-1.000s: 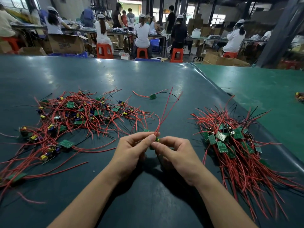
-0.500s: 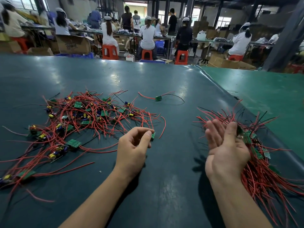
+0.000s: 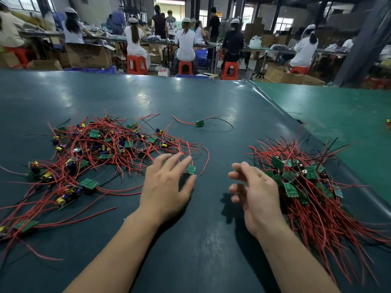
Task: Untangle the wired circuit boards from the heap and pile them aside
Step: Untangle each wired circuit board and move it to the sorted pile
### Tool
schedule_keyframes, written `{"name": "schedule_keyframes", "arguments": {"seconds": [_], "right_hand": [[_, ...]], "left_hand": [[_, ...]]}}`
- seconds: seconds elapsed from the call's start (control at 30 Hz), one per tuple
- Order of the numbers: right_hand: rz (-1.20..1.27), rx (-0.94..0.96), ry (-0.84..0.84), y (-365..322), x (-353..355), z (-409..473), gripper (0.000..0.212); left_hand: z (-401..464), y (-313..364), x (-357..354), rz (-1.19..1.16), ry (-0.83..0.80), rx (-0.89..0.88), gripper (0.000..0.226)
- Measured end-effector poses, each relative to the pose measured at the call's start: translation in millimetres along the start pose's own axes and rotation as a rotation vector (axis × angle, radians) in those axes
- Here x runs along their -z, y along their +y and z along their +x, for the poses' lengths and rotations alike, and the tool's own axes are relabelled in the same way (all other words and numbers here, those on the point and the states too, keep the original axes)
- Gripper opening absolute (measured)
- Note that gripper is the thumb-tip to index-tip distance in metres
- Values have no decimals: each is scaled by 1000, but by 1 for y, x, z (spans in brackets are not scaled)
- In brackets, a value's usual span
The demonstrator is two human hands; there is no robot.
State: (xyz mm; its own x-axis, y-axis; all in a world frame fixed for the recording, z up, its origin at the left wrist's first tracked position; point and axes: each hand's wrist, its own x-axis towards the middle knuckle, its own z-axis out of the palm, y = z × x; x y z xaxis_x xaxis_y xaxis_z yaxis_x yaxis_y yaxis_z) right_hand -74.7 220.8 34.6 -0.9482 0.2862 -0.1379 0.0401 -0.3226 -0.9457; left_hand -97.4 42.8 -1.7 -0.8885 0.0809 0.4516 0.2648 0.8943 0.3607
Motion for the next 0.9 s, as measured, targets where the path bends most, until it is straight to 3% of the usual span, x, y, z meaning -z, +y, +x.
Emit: {"name": "schedule_keyframes", "arguments": {"seconds": [0.1, 0.2, 0.27, 0.37, 0.43, 0.57, 0.63, 0.8, 0.9], "right_hand": [[-52, 39, -38, 4, -4, -2, 11], [-78, 31, -50, 6, -2, 0, 10], [-112, 4, -67, 7, -1, 0, 13], [-210, -30, -138, 10, -4, -2, 20], [-244, -48, -205, 10, -4, -2, 23], [-220, -108, -397, 12, -7, -5, 32], [-194, -84, -442, 14, -9, -7, 31], [-149, 37, -419, 14, -6, -7, 11], [-185, 77, -464, 15, -5, -8, 15]], "left_hand": [[2, 3, -7, 113, -92, -73, 50], [-3, 1, -1, 0, 64, -58, 19], [-5, 3, 2, -100, 173, -67, 14], [-9, 14, 9, -368, 430, -54, 23], [-8, 23, 14, -715, 484, -9, 26], [-5, 32, 20, -1504, 262, 266, 37], [-4, 31, 19, -1725, 119, 379, 39], [-5, 33, 12, -1594, -33, 366, 34], [-5, 32, 10, -1667, -37, 393, 32]]}}
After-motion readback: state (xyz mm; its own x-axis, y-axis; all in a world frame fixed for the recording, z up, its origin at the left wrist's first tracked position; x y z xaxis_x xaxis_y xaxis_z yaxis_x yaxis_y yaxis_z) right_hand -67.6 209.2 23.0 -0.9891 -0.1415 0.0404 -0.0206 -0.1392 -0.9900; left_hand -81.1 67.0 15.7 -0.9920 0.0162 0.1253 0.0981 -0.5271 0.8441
